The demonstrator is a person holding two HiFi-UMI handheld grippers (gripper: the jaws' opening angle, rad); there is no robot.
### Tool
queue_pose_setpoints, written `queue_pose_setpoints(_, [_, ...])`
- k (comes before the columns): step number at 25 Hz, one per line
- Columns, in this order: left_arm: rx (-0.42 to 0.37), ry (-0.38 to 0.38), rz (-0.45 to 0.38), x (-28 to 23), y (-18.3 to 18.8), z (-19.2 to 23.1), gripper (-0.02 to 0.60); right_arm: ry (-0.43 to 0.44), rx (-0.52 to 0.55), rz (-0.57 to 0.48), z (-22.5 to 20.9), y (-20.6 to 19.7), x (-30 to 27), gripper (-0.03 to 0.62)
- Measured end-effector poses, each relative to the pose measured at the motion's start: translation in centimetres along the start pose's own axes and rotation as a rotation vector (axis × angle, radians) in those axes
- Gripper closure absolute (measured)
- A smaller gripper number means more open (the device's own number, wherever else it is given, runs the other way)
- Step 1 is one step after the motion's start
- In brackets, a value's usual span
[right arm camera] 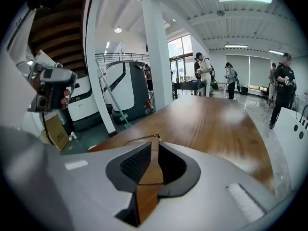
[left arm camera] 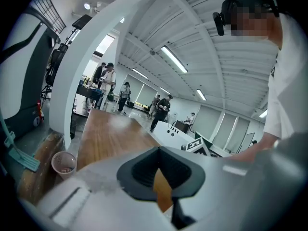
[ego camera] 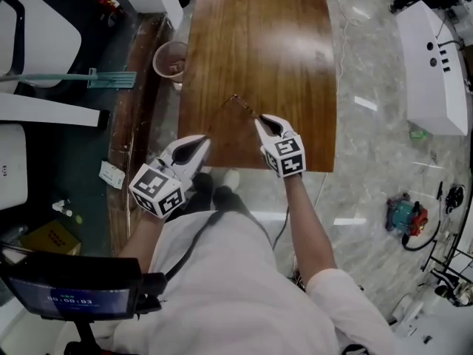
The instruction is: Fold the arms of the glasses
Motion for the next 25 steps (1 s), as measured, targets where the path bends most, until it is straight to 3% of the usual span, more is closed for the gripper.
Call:
queue_pose_setpoints(4, [0.014, -0.002, 0.035, -0.1, -0.9, 2.0, 0.578, 0.010, 0.025, 0.087, -0.9, -1.3, -3.1, 0.520])
queue_pose_setpoints(10, [0.048, -0.022, 0.064, 1.3, -1.5, 9.2, 0.578, -0.005, 0.059, 0.180, -0.2, -1.6, -10.0, 0.513])
queue_pose_setpoints(18, [0.065, -0.029, 0.098, 0.9, -2.3, 8.4, 0.578, 0.025, 0.080, 0.274, -1.7, -3.2, -10.5, 0.513])
queue_pose_setpoints(22, [0.072, -0.029, 0.099, 1.1, -2.1, 8.9, 0.578, 0.034, 0.043, 0.260, -1.7, -3.0, -10.3, 0.553])
queue_pose_setpoints(25, [0.079, -0.034, 0.095, 1.5, -1.8, 9.3, 0.578, 0.046, -0.032, 0.174, -1.3, -2.0, -9.3, 0.556])
Point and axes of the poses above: the fingertips, and each gripper's own axes: x backward along the fingers, z to its left, y out of its top, the point moved 2 cm from there along x, backward along the fingers, and after that the axes turned 2 degrees about x, right-handed, at the moved point
